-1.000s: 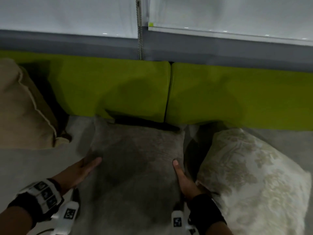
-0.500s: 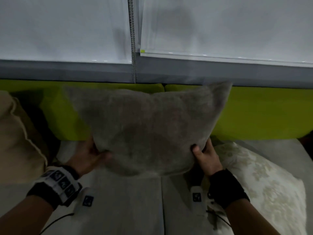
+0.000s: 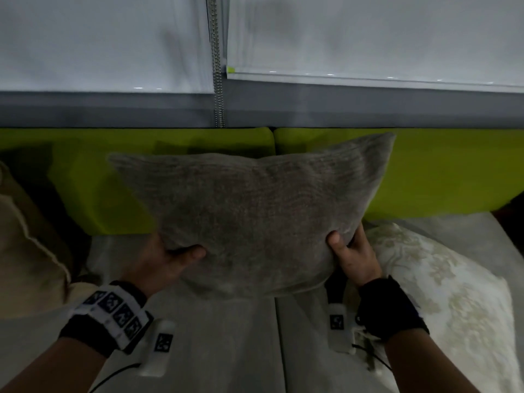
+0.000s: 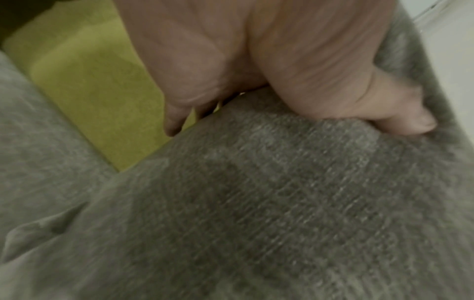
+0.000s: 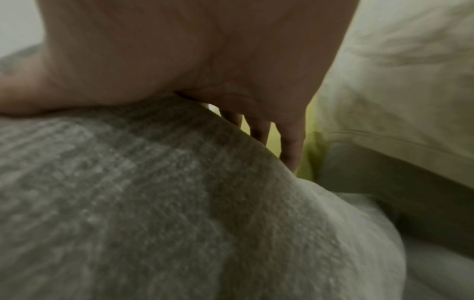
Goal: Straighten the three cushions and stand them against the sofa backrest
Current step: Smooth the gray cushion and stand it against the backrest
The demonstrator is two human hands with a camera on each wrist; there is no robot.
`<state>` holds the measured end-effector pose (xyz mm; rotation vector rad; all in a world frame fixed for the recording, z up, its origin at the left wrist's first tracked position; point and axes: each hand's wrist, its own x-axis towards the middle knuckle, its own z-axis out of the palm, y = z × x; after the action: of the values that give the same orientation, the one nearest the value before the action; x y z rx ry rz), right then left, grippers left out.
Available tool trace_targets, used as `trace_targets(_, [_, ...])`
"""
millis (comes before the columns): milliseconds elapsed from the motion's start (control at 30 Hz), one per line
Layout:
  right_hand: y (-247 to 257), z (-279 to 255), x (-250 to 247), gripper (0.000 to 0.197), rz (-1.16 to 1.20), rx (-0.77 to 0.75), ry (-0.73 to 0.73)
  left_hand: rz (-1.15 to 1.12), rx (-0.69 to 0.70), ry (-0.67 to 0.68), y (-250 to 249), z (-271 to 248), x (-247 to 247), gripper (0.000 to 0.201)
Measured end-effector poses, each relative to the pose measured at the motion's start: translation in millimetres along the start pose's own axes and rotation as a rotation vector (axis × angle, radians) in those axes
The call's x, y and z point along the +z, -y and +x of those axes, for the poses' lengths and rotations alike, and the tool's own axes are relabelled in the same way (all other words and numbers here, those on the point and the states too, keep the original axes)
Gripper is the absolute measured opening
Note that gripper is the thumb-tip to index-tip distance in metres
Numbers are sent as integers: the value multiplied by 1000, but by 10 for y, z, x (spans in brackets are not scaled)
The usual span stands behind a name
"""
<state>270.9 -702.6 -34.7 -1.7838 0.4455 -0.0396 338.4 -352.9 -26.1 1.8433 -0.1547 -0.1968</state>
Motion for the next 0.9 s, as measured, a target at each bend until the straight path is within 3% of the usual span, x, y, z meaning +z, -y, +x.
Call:
trace_targets(67, [-110, 12, 31, 121, -18, 61, -16, 81, -14, 36, 100, 43, 6, 99])
trace_targets(200, [-198, 26, 37, 136, -70, 114, 2, 40, -78, 43, 374, 155, 67, 139])
trace_targets(367, [-13, 216, -105, 130, -32, -8, -38, 28, -39, -81, 232, 209, 157, 117])
trace_targets(467, [94, 302, -67, 125, -74, 0, -5, 83, -98, -172, 276, 253, 180, 129])
trace_targets(567, [197, 223, -60, 90, -43, -67, -77, 69, -56, -246, 175, 217, 216, 121])
trace_targets(633, [214, 199, -90, 80, -24, -80, -105, 55, -53, -262, 130, 205, 249, 103])
trace_targets(700, [134, 195, -121, 93, -21, -29, -68, 56, -120, -233, 119, 217, 311, 89])
trace_targets(733, [68, 187, -147, 108, -31, 10, -36, 40, -155, -213, 106, 219, 342, 93])
trace_targets(800, [-76, 171, -230, 132, -44, 73, 48, -18, -198, -187, 76, 195, 397, 118])
trace_targets(900, [-228, 116, -318, 146, -64, 113, 167, -5, -203, -132, 124, 74, 440, 147])
